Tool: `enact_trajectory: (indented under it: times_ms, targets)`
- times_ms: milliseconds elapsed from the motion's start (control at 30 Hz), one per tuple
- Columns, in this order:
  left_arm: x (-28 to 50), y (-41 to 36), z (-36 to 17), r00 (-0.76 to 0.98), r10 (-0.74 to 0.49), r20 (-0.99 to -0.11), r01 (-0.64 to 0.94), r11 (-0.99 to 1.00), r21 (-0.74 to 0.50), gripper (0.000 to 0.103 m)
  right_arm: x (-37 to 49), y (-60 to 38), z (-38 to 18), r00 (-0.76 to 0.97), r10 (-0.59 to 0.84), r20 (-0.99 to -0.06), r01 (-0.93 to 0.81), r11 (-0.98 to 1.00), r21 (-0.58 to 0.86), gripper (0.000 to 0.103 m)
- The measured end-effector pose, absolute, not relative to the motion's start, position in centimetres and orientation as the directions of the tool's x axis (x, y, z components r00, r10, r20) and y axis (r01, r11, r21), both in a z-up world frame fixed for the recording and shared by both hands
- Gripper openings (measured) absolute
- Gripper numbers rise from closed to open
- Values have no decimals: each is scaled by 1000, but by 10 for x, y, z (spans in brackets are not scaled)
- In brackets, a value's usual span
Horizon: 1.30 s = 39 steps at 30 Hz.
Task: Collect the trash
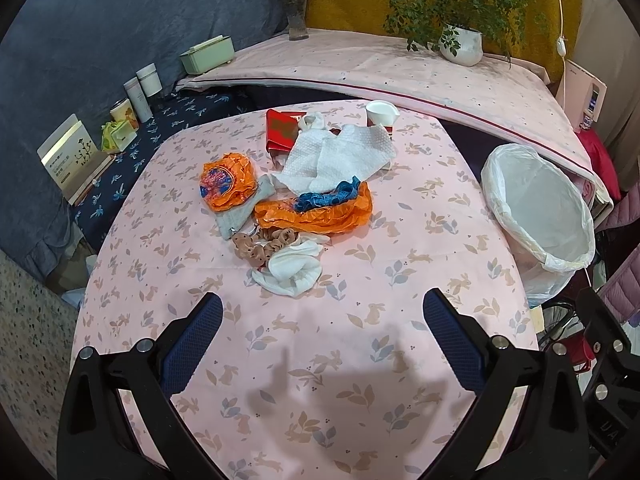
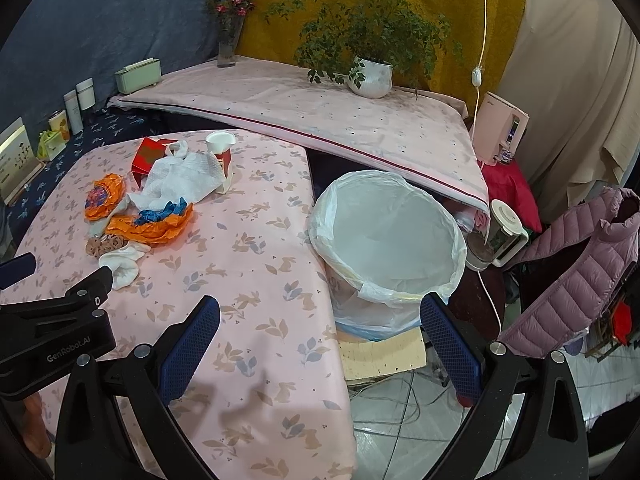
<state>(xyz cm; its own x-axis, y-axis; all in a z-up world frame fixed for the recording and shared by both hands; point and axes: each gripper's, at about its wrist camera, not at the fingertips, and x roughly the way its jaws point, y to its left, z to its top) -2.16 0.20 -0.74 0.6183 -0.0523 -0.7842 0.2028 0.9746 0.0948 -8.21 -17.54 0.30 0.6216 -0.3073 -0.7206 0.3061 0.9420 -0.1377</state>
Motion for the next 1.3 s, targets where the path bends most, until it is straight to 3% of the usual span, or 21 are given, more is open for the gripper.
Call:
enact_trajectory:
  times_ms: [900, 1300]
  targets:
    - [-13, 8, -7, 606, -63, -793, 192, 979, 69, 96, -78, -173, 4, 625, -311, -715, 308, 941, -140, 96]
    - [27, 54, -21, 605, -20, -796, 106, 993, 56, 96, -40, -170, 4, 656, -321, -684, 322, 938, -131, 96]
